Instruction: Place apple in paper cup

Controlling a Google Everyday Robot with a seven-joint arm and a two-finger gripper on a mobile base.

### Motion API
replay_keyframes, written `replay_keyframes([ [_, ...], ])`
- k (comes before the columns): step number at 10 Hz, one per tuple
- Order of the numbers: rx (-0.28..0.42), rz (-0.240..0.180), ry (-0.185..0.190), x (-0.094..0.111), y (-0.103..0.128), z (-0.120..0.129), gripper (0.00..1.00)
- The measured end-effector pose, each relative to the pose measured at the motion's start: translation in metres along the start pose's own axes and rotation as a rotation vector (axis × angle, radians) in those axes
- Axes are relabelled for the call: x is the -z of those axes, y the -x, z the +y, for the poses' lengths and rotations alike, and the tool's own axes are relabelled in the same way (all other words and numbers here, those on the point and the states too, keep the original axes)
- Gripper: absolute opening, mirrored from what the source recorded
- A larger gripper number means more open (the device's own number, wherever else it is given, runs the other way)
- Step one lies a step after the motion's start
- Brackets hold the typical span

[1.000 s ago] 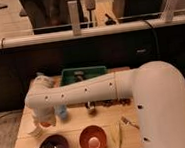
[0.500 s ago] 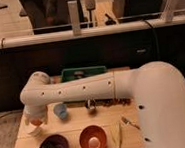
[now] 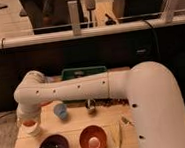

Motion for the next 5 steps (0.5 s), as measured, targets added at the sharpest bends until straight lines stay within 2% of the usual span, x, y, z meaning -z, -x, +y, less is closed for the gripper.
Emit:
replay_keyframes([
  [1,0.015,-0.005,-0.001,-0.002,0.000,-0.004,0.18],
  [2,0.036,-0.013,-0.001,-0.006,-0.001,-0.009,0.32],
  [3,0.045,-0.017,0.000,-0.010,-0.002,-0.013,0.41],
  [5,0.039,-0.021,0.008,-0.014,-0.005,-0.010,0.61],
])
